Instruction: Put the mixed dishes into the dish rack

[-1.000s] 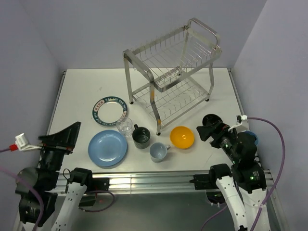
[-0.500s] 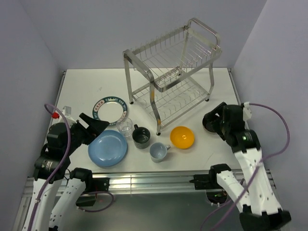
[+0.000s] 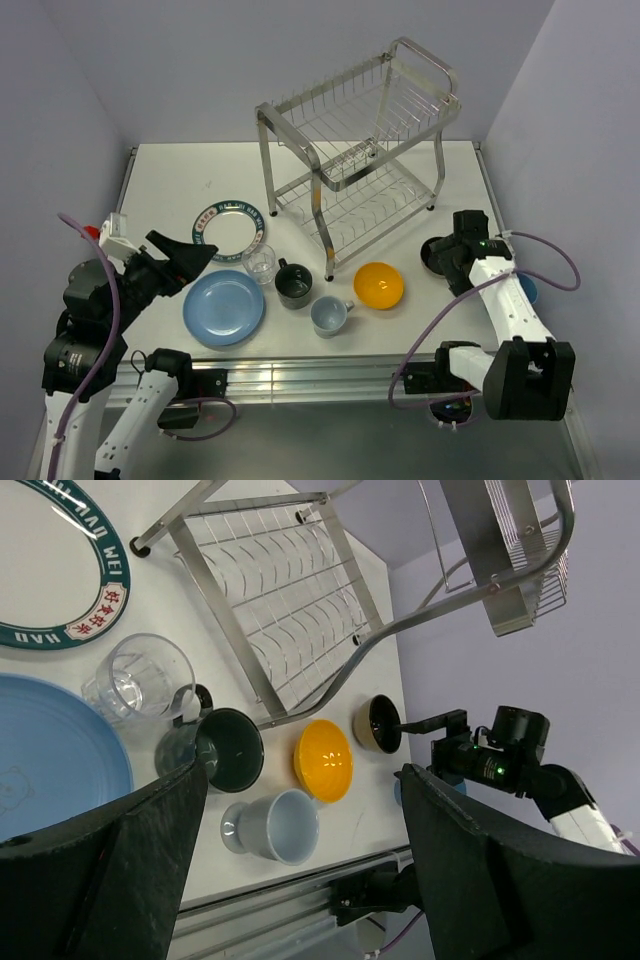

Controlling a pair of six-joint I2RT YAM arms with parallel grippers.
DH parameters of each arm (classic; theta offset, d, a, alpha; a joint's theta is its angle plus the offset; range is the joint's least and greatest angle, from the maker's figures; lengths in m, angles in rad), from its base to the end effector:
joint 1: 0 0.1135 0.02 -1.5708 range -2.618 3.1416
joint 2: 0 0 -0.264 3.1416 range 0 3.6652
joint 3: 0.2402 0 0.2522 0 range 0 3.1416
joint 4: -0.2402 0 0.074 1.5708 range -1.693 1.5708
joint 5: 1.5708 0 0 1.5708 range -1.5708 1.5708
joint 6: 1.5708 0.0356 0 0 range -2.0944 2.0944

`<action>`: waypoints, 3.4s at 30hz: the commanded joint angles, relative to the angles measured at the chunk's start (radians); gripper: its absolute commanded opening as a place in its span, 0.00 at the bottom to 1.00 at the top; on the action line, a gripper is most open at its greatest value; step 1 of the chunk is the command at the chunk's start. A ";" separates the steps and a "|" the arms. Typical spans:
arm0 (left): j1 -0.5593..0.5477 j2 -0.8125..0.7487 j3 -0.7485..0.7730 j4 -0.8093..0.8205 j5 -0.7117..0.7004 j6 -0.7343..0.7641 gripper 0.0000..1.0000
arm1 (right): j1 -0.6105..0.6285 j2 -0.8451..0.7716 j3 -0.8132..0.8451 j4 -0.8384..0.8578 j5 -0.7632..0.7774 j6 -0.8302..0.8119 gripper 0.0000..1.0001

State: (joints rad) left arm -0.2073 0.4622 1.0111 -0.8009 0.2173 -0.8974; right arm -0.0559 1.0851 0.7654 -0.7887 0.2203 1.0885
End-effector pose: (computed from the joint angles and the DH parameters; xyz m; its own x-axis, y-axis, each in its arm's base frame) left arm 0.0637 -0.0212 0.3831 -0.4690 -0.6814 -0.5619 0.0620 0.6093 -0.7905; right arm 0.1959 -0.0188 0.2296 -0.2799 0.8815 -0.3802 0.8621 0.4051 0.3045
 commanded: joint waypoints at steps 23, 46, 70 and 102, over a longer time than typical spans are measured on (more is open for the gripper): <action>-0.001 0.072 0.021 -0.029 0.005 0.075 0.82 | -0.015 0.228 -0.015 0.174 0.077 0.028 0.00; -0.090 0.222 -0.028 0.051 0.229 0.140 0.69 | 1.016 -0.053 0.512 -0.320 0.482 -0.037 0.00; -0.286 0.254 -0.037 0.060 0.136 0.129 0.67 | 1.372 0.585 1.156 -0.497 0.568 0.019 0.00; -0.454 0.052 -0.223 0.425 0.043 0.170 0.00 | 1.502 0.296 0.813 -0.196 0.415 -0.131 0.83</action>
State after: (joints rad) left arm -0.6670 0.5636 0.7860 -0.5766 0.2371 -0.7628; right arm 1.4399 1.4387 1.6047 -1.0470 0.6594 1.0309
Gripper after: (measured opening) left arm 0.348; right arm 0.784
